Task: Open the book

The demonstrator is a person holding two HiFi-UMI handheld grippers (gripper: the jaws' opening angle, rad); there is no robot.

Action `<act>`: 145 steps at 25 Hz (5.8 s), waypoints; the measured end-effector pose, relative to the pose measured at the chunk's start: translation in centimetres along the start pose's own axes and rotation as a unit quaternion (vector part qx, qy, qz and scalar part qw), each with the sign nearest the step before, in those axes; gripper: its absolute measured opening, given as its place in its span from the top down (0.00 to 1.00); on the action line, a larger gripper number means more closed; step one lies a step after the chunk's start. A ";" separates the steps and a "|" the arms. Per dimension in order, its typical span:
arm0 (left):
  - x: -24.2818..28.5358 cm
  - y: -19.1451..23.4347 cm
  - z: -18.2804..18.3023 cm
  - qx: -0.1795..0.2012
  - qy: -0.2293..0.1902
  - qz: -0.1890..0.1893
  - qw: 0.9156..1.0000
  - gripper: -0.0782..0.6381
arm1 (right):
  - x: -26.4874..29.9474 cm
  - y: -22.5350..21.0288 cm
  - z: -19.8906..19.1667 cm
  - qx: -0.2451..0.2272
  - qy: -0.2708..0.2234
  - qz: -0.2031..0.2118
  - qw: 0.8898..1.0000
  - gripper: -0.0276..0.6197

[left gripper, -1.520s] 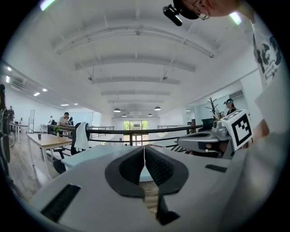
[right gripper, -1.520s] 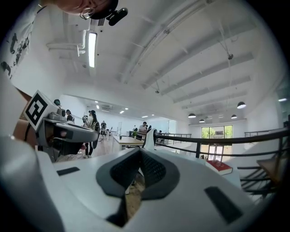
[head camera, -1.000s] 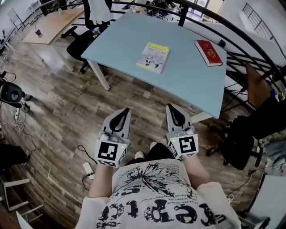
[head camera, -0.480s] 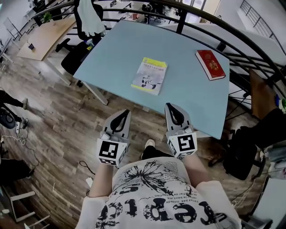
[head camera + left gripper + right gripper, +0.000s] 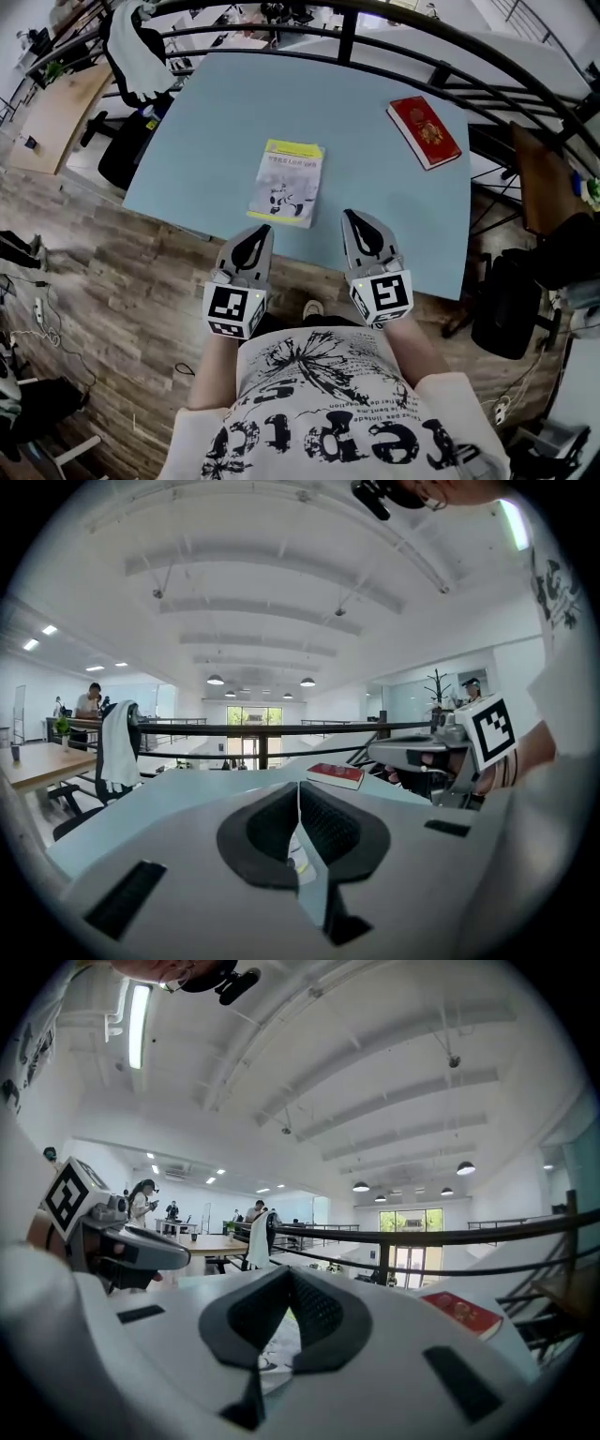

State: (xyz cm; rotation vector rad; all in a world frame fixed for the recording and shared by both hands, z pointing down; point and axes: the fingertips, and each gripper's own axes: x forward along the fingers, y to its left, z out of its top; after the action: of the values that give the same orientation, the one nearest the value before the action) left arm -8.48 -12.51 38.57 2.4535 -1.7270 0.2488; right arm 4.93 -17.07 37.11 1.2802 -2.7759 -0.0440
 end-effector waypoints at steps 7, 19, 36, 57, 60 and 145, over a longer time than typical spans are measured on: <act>7.8 1.8 -2.5 0.005 0.035 -0.086 0.996 0.86 | 3.2 -3.0 -3.4 0.012 0.032 -0.073 0.997 0.94; 14.6 0.9 -14.3 0.024 0.192 -0.220 0.956 0.75 | 4.0 -3.0 -8.6 0.068 0.100 -0.206 0.971 0.94; 17.9 -0.6 -20.8 0.070 0.246 -0.215 0.942 0.84 | 3.2 -4.2 -12.2 0.077 0.139 -0.245 0.956 0.94; 11.0 12.8 -8.3 -0.008 0.093 -0.135 0.987 0.86 | 13.1 3.9 -5.6 0.038 0.083 -0.131 0.987 0.94; 9.5 16.2 -8.4 -0.026 0.090 -0.108 0.990 0.86 | 15.1 5.8 -5.2 0.032 0.083 -0.109 0.990 0.94; 6.1 13.9 6.3 0.006 -0.075 -0.159 0.984 0.86 | 11.8 4.4 3.5 -0.034 0.001 -0.155 0.987 0.94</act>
State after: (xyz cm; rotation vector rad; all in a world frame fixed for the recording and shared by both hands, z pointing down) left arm -19.19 -24.09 33.88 2.7685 -1.3519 0.0409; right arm -6.32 -23.22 34.65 1.6760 -2.5223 -0.1560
